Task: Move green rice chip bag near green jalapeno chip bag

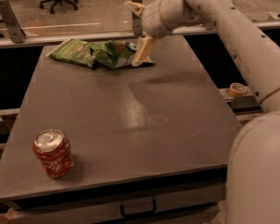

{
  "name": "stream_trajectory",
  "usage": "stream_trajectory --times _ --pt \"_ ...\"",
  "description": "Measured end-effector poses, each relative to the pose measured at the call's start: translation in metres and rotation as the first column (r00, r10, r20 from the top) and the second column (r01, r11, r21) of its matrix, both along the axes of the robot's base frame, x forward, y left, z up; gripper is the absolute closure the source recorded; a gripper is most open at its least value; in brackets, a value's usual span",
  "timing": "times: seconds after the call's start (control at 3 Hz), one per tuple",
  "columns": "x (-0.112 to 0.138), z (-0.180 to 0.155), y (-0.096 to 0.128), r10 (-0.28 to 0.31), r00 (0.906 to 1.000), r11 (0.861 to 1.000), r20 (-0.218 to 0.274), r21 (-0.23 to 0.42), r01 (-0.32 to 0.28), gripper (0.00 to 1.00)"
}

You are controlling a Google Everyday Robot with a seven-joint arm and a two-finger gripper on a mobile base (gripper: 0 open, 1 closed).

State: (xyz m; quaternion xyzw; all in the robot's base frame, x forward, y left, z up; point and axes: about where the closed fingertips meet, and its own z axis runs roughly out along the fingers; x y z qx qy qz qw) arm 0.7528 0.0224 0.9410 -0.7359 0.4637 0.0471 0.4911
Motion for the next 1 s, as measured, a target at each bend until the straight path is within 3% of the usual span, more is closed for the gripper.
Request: stream_trajectory --times 0.33,0.67,1.0 --pt "-0.018 0.035 -0.051 -0.053 0.9983 0.998 0.026 0.042 0.052 0.00" --pt "-0.045 0.082 -0.116 -0.125 0.9890 0.992 0.080 0.038 0.122 0.00" --pt "-0.075 0.140 -0.159 -0.193 0.9714 0.981 0.139 0.035 0.190 0.00"
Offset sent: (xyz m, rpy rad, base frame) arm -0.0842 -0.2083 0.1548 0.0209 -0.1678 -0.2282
